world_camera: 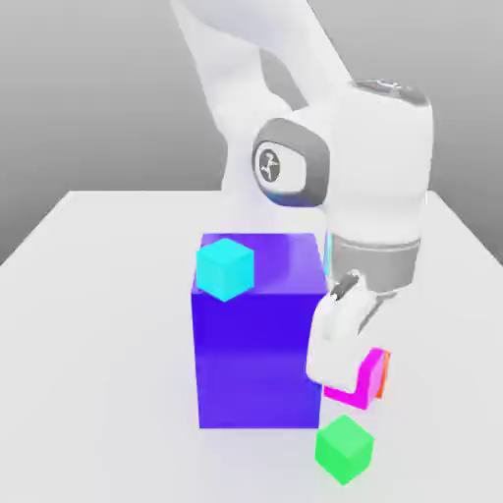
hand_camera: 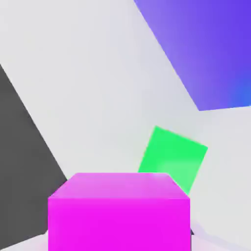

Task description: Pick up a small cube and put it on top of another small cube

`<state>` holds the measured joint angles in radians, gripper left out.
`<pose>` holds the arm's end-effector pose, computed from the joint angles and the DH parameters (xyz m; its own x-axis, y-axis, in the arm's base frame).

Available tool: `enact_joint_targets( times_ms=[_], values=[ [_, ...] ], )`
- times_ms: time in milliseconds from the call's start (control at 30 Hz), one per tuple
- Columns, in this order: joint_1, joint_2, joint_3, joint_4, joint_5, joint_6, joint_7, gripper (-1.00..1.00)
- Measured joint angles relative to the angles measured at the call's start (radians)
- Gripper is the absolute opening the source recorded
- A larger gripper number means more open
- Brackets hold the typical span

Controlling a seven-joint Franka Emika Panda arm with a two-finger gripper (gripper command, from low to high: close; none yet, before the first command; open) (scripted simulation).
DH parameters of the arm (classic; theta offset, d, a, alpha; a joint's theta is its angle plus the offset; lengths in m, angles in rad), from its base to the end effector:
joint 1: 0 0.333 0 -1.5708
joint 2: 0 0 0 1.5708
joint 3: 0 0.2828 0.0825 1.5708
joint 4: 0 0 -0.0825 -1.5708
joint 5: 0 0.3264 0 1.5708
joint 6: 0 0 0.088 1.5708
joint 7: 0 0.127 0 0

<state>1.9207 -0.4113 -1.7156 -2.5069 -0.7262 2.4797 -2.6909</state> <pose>0.4109 0.1092 0.2518 -0.9437 -0.3286 -0.0381 -0.3281 0.9444 -0.0196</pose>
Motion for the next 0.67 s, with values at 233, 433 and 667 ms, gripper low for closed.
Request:
enact_joint_targets(
  times_ms=[233,433,667],
  values=[
    [0.118,-0.058,-0.154,-0.004,-0.066,0.028,0.029,-1.00],
    [0.222,-0.103,-0.278,0.011,-0.153,0.060,0.086,-1.00],
    [0.310,-0.145,-0.388,0.027,-0.247,0.081,0.147,1.00]
  ],
)
